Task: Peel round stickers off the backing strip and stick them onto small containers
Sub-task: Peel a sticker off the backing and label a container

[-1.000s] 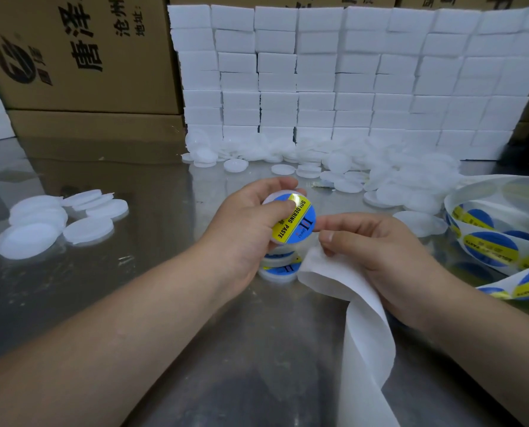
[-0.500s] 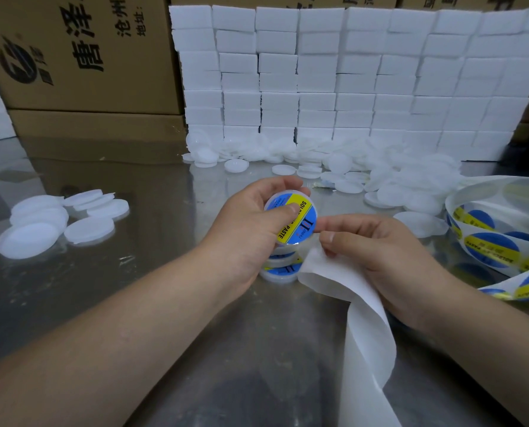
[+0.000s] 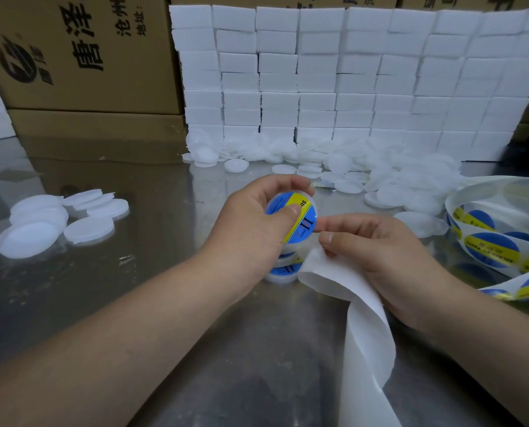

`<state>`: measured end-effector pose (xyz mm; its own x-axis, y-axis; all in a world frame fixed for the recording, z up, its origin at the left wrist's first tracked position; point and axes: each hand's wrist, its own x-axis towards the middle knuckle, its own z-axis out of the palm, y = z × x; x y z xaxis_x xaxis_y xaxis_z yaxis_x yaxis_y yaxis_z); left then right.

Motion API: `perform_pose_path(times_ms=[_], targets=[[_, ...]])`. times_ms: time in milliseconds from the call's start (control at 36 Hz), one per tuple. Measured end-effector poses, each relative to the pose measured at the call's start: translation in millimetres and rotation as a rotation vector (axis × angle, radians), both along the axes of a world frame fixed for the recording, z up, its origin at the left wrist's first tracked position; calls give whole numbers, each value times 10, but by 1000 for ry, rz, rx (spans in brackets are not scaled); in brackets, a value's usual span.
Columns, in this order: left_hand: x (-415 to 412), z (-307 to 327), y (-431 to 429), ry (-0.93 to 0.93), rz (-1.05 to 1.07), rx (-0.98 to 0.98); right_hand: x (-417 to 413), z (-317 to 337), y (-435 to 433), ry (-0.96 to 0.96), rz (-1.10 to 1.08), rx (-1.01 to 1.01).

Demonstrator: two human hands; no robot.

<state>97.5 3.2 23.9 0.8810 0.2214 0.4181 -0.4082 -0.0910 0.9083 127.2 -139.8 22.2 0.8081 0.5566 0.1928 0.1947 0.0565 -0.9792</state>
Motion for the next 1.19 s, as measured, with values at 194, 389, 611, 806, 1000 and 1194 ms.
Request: perform_pose_path(times_ms=[194,389,611,806,1000,1194], targets=[[-28,-6,-29,-99,63,66,15,-5,14,-14,-67,-8],[-21,83,12,-231,271,40,90,-40,-12,-144,-286,-143],[-7,-75,-67,-47,153,288,44,-57,17,-276,-209,-161],[31,-118,-87,-45,171,265,68,-93,29,-370,-238,-252],[95,-102,-7,7,382,444,114,-122,48,-396,-312,-250],[358,-218,266,329,485,645,163,-136,25,-299,-314,-118]])
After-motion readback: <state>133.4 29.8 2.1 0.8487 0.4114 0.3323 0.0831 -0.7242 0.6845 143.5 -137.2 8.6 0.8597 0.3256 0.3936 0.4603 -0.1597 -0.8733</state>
